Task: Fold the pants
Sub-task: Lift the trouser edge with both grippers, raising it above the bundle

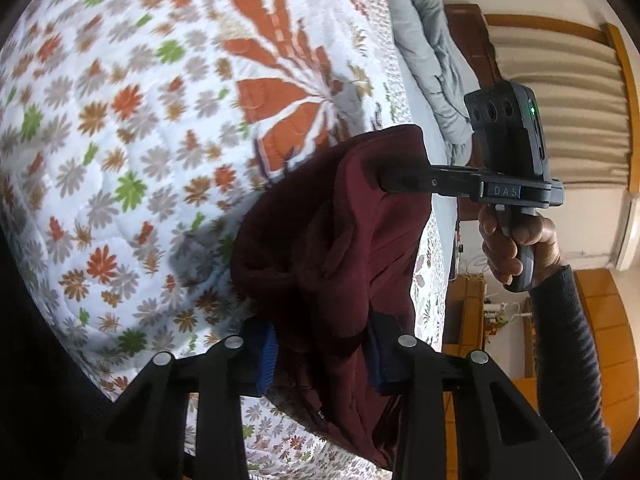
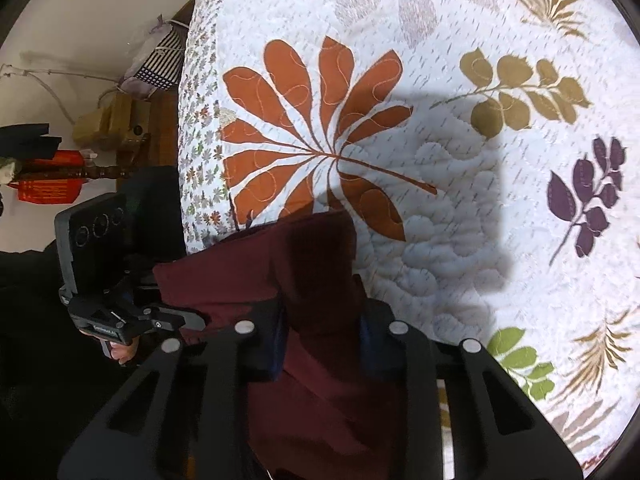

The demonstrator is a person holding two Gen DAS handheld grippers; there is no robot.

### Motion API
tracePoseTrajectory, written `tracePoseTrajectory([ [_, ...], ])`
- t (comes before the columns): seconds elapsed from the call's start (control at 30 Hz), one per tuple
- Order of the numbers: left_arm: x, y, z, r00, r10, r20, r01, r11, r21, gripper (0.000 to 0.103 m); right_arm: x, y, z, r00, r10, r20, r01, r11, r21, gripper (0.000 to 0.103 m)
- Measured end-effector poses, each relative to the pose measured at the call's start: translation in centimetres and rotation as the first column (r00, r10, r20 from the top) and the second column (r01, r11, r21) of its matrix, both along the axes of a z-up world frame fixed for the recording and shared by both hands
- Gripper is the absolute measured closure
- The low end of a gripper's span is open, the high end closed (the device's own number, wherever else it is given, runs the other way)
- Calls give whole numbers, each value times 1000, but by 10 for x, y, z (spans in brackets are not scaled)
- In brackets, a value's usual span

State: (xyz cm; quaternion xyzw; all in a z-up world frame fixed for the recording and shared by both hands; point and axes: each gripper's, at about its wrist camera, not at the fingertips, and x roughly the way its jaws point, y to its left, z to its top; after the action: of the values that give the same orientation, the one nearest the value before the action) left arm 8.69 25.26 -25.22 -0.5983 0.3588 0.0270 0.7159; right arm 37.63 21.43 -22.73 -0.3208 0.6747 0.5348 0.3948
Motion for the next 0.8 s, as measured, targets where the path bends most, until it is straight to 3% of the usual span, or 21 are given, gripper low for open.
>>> tracePoseTrajectory([
  [0.47,13,-17,55,992,-76,99,65,992,112,69,-23,-30,74,983,-39,181,31,998,46,78],
  [0.8,27,-35,97,969,-181,166,143,966,217,70,-41,-66,129,940,-123,318,97,991,97,78],
])
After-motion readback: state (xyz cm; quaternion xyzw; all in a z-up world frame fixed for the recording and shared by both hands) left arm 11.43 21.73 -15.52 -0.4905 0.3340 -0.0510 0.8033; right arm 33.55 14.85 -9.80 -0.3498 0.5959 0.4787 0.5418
